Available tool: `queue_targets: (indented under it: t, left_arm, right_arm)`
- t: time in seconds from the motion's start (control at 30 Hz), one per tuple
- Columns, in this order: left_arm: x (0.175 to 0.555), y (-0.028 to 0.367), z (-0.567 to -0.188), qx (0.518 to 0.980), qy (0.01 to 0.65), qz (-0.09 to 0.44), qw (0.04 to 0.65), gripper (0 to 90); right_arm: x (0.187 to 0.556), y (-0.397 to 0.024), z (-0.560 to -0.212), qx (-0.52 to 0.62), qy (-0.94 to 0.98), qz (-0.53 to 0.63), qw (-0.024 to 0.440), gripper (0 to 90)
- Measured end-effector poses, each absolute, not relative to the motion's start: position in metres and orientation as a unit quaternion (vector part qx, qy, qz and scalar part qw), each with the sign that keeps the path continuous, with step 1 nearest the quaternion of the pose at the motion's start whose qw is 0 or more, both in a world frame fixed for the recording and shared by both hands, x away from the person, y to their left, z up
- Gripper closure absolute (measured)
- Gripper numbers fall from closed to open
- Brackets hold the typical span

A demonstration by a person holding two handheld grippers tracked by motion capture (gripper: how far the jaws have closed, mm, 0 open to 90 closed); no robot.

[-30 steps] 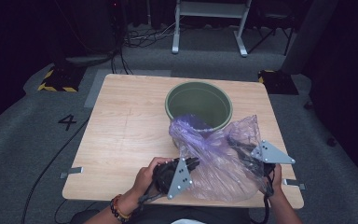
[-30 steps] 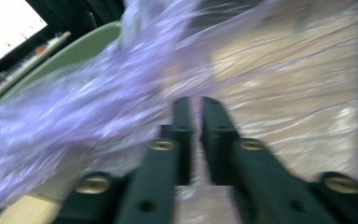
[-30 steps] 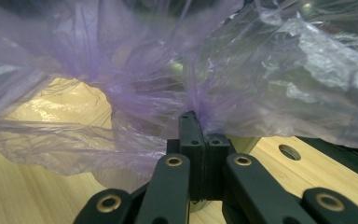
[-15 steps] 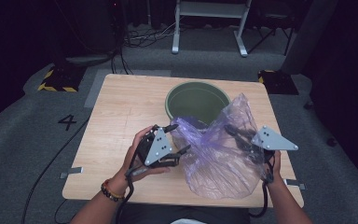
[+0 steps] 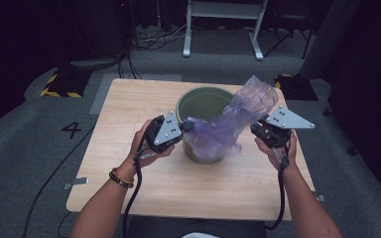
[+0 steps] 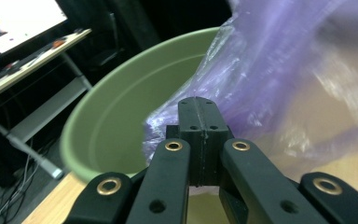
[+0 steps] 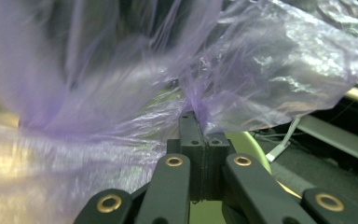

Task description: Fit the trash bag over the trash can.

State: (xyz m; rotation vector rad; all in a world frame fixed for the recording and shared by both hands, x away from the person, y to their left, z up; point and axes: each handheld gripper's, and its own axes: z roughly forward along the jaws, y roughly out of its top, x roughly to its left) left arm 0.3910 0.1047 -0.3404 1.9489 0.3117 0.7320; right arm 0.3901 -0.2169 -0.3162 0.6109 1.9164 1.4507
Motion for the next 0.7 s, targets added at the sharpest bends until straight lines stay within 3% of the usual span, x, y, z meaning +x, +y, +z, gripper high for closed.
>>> queue_targets:
  t: [0.17,0.37,0.4,0.53,0.57,0.6,0.63,0.7]
  left_arm:
    - [0.434,0.111,-0.347,0.805,0.181,0.301,0.477,90.0]
    - [0.458,0.123,-0.356,0.78,0.225,0.261,0.522,90.0]
    - [0.458,0.124,-0.357,0.774,0.234,0.257,0.529,85.8]
    - [0.453,0.129,-0.353,0.765,0.254,0.242,0.54,42.8]
    - [0.453,0.129,-0.353,0.765,0.254,0.242,0.54,36.5]
    - [0.451,0.132,-0.351,0.762,0.251,0.231,0.55,36.5]
    - [0.444,0.138,-0.347,0.751,0.251,0.216,0.571,24.4]
    - [0.436,0.143,-0.341,0.742,0.236,0.203,0.594,22.4]
  right_arm:
    - [0.408,-0.22,-0.324,0.259,0.73,0.542,0.325,90.0]
    - [0.419,-0.224,-0.339,0.277,0.735,0.532,0.315,90.0]
    - [0.42,-0.225,-0.341,0.279,0.736,0.531,0.314,90.0]
    - [0.417,-0.227,-0.344,0.279,0.738,0.524,0.32,90.0]
    - [0.416,-0.226,-0.344,0.278,0.739,0.521,0.324,90.0]
    - [0.416,-0.226,-0.344,0.278,0.739,0.521,0.324,90.0]
    - [0.414,-0.225,-0.345,0.277,0.741,0.513,0.333,90.0]
    - [0.413,-0.223,-0.344,0.273,0.741,0.51,0.341,90.0]
